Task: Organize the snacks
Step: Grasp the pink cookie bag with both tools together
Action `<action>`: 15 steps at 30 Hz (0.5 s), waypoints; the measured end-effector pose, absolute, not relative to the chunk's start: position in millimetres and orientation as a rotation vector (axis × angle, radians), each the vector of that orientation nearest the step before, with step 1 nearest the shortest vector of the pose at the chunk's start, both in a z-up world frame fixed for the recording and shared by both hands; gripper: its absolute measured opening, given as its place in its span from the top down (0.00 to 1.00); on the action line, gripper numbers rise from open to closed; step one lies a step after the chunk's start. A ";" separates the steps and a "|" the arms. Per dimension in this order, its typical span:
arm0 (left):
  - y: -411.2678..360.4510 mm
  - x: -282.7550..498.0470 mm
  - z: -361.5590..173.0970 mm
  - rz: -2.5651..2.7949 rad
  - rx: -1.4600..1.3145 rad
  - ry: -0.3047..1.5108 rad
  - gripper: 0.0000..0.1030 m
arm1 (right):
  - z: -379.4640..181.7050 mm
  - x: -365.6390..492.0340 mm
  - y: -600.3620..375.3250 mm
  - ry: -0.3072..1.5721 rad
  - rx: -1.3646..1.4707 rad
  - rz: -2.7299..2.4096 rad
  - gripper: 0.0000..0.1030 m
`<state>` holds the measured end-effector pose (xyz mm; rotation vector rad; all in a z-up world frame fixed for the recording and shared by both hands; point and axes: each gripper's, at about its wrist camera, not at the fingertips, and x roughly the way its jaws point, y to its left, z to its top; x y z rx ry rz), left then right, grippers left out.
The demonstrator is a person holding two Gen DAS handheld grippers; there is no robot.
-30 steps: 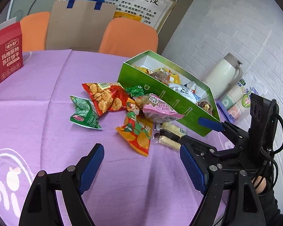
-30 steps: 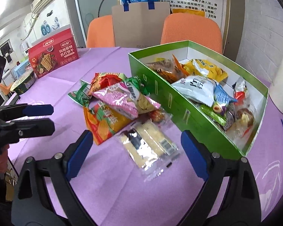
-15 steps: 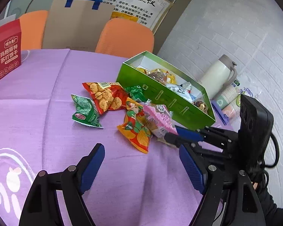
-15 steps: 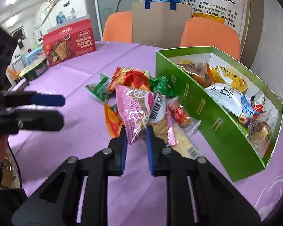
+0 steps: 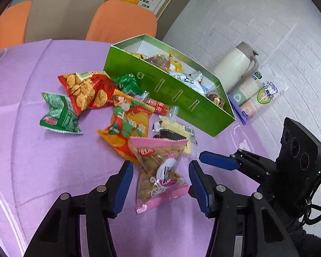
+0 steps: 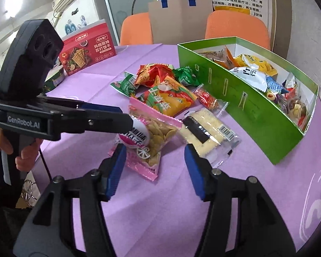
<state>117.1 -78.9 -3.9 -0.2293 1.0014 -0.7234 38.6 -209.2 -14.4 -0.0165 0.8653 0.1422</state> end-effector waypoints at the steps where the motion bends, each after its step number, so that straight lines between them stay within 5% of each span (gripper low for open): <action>1: -76.4 115.3 -5.9 -0.727 -0.240 1.006 0.47 | -15.9 39.2 -207.8 0.871 -0.021 0.144 0.43; 11: -82.5 127.4 -24.5 -0.775 -0.284 1.074 0.48 | -36.6 51.8 -203.6 0.934 0.031 0.176 0.42; 13: -86.0 130.7 -31.4 -0.774 -0.284 1.096 0.65 | -41.7 54.8 -203.9 0.944 0.043 0.180 0.47; 14: -86.9 130.9 -32.7 -0.790 -0.303 1.097 0.67 | -41.2 54.8 -203.7 0.935 0.039 0.174 0.60; 15: -87.3 129.9 -32.6 -0.788 -0.310 1.095 0.70 | -41.2 54.9 -204.8 0.940 0.041 0.163 0.61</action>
